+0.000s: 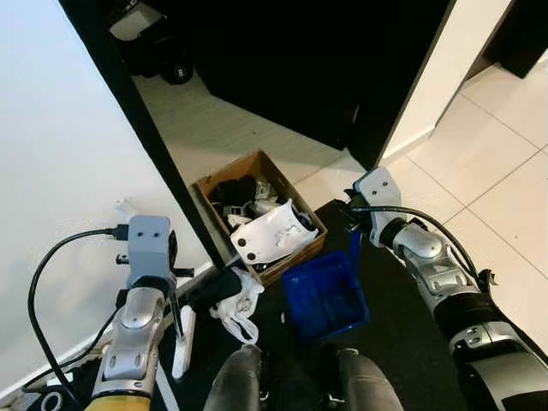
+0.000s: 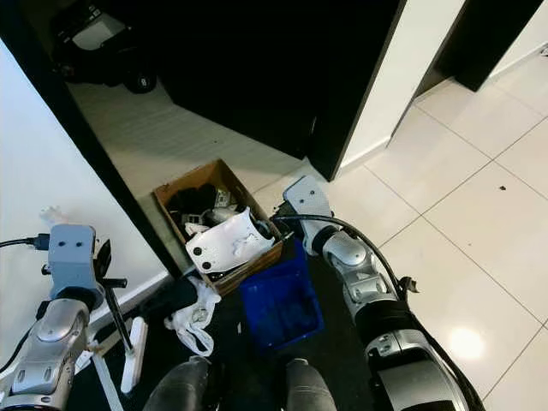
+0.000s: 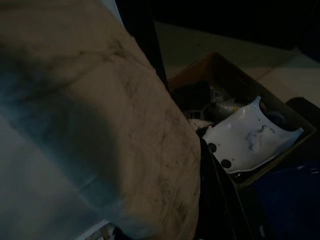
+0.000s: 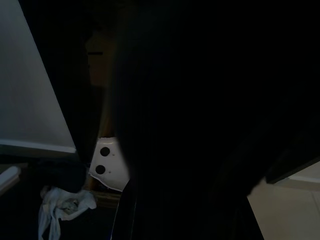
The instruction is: Sweep floor
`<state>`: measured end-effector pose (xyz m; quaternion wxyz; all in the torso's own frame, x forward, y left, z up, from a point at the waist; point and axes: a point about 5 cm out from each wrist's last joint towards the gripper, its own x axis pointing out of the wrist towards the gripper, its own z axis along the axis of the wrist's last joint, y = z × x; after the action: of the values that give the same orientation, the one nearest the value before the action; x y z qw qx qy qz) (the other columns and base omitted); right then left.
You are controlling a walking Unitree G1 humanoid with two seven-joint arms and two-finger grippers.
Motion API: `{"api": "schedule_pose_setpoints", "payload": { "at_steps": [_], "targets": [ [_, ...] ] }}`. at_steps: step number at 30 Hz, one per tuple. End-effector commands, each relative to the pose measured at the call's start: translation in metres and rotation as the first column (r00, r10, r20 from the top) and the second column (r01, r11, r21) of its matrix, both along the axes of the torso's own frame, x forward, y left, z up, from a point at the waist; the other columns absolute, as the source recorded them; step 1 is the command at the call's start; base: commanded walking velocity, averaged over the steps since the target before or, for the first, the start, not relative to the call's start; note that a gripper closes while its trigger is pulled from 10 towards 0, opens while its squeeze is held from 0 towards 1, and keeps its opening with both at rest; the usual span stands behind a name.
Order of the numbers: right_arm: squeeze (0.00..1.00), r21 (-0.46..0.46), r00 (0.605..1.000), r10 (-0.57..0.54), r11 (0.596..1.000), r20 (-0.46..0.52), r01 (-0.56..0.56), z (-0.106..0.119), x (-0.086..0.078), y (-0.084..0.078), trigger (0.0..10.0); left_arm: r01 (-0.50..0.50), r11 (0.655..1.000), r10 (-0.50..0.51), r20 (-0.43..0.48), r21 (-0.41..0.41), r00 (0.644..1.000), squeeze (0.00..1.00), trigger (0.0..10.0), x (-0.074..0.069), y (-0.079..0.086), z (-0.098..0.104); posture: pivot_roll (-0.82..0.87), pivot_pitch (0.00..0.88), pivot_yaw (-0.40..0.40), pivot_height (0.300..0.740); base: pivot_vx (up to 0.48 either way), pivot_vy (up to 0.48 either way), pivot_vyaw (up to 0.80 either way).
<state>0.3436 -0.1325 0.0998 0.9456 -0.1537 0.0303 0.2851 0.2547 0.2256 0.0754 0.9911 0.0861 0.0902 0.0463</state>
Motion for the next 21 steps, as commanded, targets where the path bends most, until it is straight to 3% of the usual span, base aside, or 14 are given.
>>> {"api": "schedule_pose_setpoints", "payload": {
  "at_steps": [1,13,20,21],
  "targets": [
    [0.0,0.019,1.0,0.019,1.0,0.004,-0.019,-0.005,-0.004,0.005,10.0,-0.014,1.0,0.014,-0.002,-0.001,1.0,0.0,10.0,-0.001,0.006,-0.003,0.07,0.185,0.024,0.74,0.0,0.0,0.0],
    [0.0,0.056,0.999,0.03,0.998,-0.014,-0.029,-0.019,-0.011,0.016,10.0,-0.074,0.997,0.074,0.002,-0.012,0.997,0.0,10.0,0.019,0.028,-0.003,0.06,0.207,0.026,0.74,0.0,0.0,0.0],
    [0.0,0.061,0.999,0.055,0.997,-0.002,-0.054,-0.018,-0.012,0.017,10.0,-0.115,0.985,0.116,-0.004,-0.131,0.993,0.0,10.0,0.027,0.039,-0.008,0.03,0.22,0.019,0.74,0.0,0.0,0.0],
    [0.0,0.066,0.998,0.056,0.996,0.001,-0.056,-0.017,-0.012,0.017,10.0,-0.116,0.977,0.115,-0.016,-0.18,0.993,0.0,10.0,0.027,0.038,-0.013,0.03,0.221,0.019,0.74,0.0,0.0,0.0]
  ]
}}
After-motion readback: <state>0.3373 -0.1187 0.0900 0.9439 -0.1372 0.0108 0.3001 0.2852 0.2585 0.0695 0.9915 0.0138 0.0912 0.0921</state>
